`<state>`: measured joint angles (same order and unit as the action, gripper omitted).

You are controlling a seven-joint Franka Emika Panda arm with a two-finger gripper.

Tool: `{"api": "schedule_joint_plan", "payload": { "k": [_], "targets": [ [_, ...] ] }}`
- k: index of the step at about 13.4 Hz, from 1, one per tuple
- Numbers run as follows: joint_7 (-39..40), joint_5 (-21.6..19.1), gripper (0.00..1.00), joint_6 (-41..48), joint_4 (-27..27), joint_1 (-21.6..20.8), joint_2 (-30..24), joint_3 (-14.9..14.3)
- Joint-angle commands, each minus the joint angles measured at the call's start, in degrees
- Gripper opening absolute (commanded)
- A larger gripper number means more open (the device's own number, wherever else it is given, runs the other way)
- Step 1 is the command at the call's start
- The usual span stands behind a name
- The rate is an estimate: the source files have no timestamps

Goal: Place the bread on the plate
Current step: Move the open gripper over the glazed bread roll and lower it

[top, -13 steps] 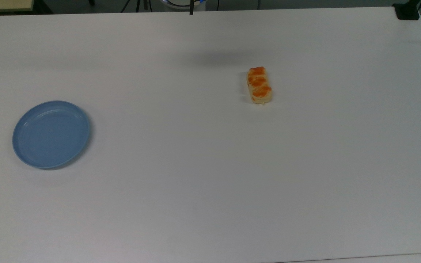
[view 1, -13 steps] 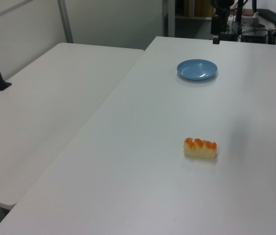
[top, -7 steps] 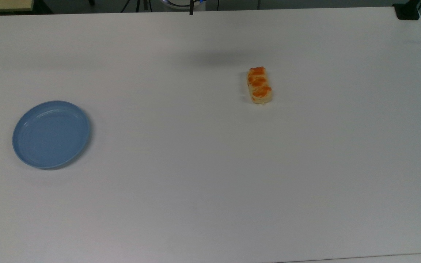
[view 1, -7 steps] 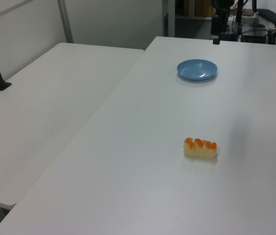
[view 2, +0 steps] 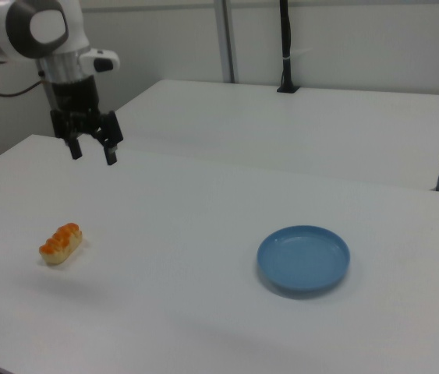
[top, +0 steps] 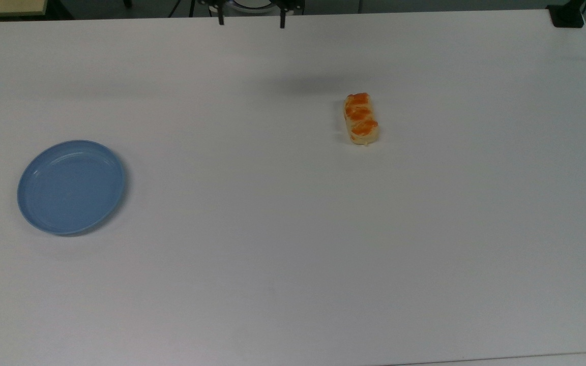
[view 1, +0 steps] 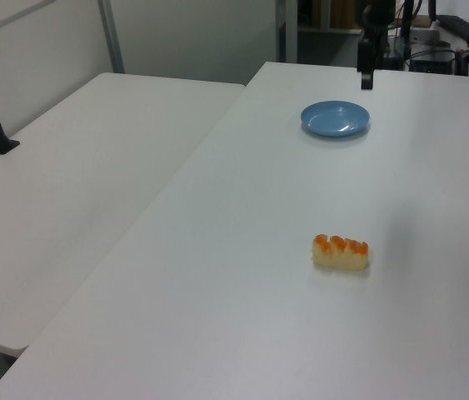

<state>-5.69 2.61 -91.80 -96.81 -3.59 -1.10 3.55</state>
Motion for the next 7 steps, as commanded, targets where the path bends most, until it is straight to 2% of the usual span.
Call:
{"api": "schedule_joint_plan", "payload": {
  "k": [1,7],
  "targets": [
    [-1.0,-2.0,1.00,-4.7,-4.3,-5.4,2.1,0.0],
    [-14.1,-2.1,1.00,-20.3,-13.9,-15.1,8.1,0.0]
  ]
}}
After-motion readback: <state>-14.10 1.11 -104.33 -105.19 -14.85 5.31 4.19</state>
